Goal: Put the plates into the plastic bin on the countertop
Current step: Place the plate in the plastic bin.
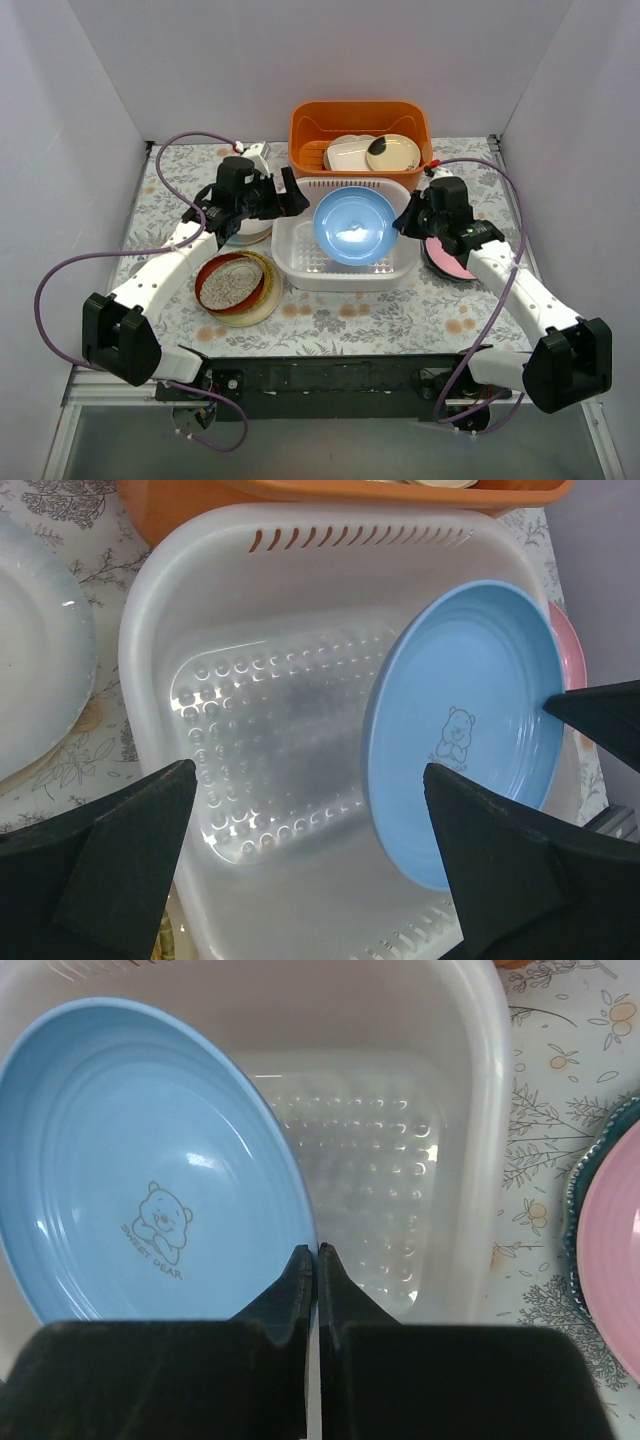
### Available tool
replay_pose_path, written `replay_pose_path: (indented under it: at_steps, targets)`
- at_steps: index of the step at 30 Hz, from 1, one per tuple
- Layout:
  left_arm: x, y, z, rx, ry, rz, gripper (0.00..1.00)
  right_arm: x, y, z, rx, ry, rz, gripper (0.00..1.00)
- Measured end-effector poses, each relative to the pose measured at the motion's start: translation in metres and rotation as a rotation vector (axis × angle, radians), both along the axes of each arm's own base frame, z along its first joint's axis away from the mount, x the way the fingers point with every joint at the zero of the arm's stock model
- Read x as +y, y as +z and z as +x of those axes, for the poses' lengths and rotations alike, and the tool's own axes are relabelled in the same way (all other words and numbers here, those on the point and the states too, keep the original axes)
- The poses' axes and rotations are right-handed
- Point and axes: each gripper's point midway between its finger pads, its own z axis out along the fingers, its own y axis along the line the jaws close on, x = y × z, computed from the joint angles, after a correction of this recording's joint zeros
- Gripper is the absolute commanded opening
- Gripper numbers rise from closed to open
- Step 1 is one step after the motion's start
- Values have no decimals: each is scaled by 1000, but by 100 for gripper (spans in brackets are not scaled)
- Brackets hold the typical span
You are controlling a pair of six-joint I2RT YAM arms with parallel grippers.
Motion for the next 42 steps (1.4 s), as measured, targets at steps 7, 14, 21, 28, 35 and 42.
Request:
replay_pose_path:
  at_steps: [7, 14, 21, 28, 35, 42]
  targets:
    - [12, -6, 2, 28, 20, 5, 98, 19, -6, 3, 15, 34, -8, 1]
    - [20, -7, 2, 36, 30, 14, 98, 31, -6, 7, 4, 46, -26, 1]
    - [28, -12, 1, 51, 37, 15, 98, 37, -20, 7, 32, 50, -59, 1]
    - [33, -15, 1, 62, 41, 14, 98, 44, -29, 10, 48, 54, -86, 1]
    - [32, -17, -2, 71, 29, 7, 98, 49, -35, 10, 58, 63, -101, 1]
    - [32, -17, -2, 71, 27, 2, 98, 51, -40, 10, 65, 63, -115, 1]
